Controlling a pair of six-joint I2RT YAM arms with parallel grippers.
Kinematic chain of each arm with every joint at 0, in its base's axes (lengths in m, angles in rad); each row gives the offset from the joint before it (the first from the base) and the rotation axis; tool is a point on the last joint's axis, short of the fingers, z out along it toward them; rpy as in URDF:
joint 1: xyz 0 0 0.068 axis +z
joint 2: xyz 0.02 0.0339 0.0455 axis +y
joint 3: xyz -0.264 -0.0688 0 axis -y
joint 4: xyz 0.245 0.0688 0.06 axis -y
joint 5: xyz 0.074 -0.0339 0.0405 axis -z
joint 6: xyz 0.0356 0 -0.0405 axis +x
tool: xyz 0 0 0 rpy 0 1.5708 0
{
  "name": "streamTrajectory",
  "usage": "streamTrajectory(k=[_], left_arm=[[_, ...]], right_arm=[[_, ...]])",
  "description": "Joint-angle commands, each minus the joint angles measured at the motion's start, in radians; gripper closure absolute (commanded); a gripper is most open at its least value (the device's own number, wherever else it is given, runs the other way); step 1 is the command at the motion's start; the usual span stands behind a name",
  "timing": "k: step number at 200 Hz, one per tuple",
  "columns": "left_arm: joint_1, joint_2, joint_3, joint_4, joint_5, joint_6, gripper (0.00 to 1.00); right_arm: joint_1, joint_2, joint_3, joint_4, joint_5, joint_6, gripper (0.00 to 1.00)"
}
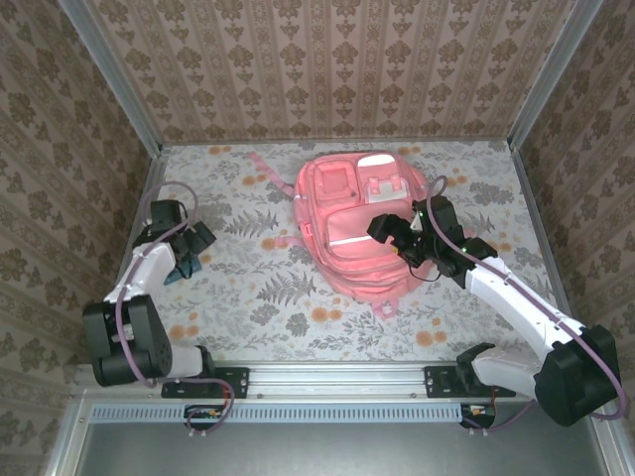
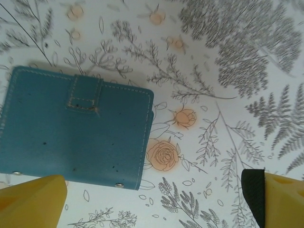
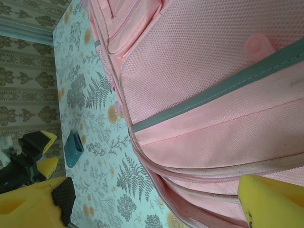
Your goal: Pack the student bag
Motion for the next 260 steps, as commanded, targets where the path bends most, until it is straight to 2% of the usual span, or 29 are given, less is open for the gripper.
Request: streamTrajectory(k=[1, 56, 96, 126, 159, 195, 235, 238, 260], left_arm=[[0.025, 0.069, 0.052, 0.031, 0.061, -0.004, 0.01], [0.066, 0.227, 0.103, 0.041, 0.120, 0.039, 0.01], [0.059, 0.307, 0.086, 0.100, 0.335, 0.035, 0.03], [0.002, 0.298, 0.056, 0.123, 0.410, 0.020, 0.03], [-0.125, 0.262, 0.014, 0.141, 0.443, -0.021, 0.04], [-0.301, 0.196, -0.035, 0.154, 0.422, -0.097, 0.04], [-0.560, 0.147, -0.078, 0.141, 0.319, -0.204, 0.04], [-0.600, 0.145, -0.080, 0.142, 0.313, -0.210, 0.04], [-0.717, 0.131, -0.074, 0.124, 0.289, -0.238, 0.05]], right_arm=[[0.006, -0.026, 0.028, -0.028, -0.011, -0.029, 0.09], [0.006, -0.044, 0.027, -0.051, -0.002, -0.027, 0.09], [0.006, -0.054, 0.019, -0.057, -0.001, -0.014, 0.10], [0.007, -0.063, 0.013, -0.065, 0.010, -0.014, 0.10], [0.007, -0.059, -0.001, -0.046, 0.008, 0.002, 0.10], [0.009, -0.049, -0.003, -0.041, 0.005, 0.006, 0.10], [0.015, -0.040, -0.007, -0.031, 0.009, 0.011, 0.11], [0.016, -0.039, -0.007, -0.030, 0.011, 0.011, 0.11], [0.034, -0.028, 0.003, -0.028, 0.014, -0.001, 0.11]])
